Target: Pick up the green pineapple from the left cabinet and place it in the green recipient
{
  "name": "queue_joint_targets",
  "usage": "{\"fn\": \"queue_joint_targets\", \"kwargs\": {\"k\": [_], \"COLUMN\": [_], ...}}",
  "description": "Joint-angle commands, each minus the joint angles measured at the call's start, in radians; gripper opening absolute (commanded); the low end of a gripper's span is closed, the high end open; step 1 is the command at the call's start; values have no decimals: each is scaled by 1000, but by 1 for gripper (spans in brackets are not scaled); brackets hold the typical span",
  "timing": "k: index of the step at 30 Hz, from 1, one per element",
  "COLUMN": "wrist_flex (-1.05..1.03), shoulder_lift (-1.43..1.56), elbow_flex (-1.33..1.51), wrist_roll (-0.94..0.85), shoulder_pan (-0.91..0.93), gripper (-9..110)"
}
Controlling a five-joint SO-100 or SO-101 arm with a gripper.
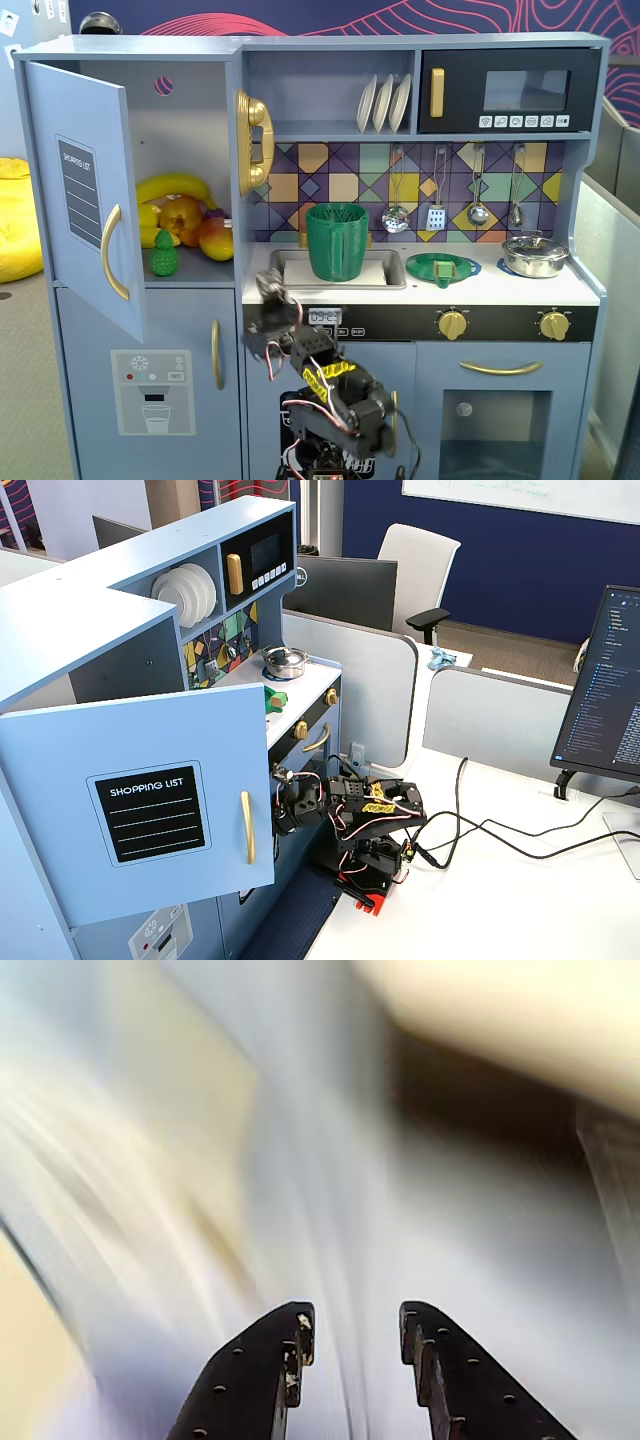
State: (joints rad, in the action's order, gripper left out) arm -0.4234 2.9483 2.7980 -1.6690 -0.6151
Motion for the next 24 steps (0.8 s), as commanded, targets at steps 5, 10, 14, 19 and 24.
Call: {"fn": "queue_joint_targets", "kwargs": {"k": [5, 10, 14, 19, 24], "wrist_flex": [302, 413, 485, 514, 563], "shoulder_lift": [-170, -330, -463, -592, -724], "elbow_flex": [-183, -290, -393, -517, -630], "wrist_roll": [-35, -8, -21, -54, -66], "shoulder_pan": [-112, -106, -103, -118, -137], "gripper": [23, 32, 33, 32, 32]}}
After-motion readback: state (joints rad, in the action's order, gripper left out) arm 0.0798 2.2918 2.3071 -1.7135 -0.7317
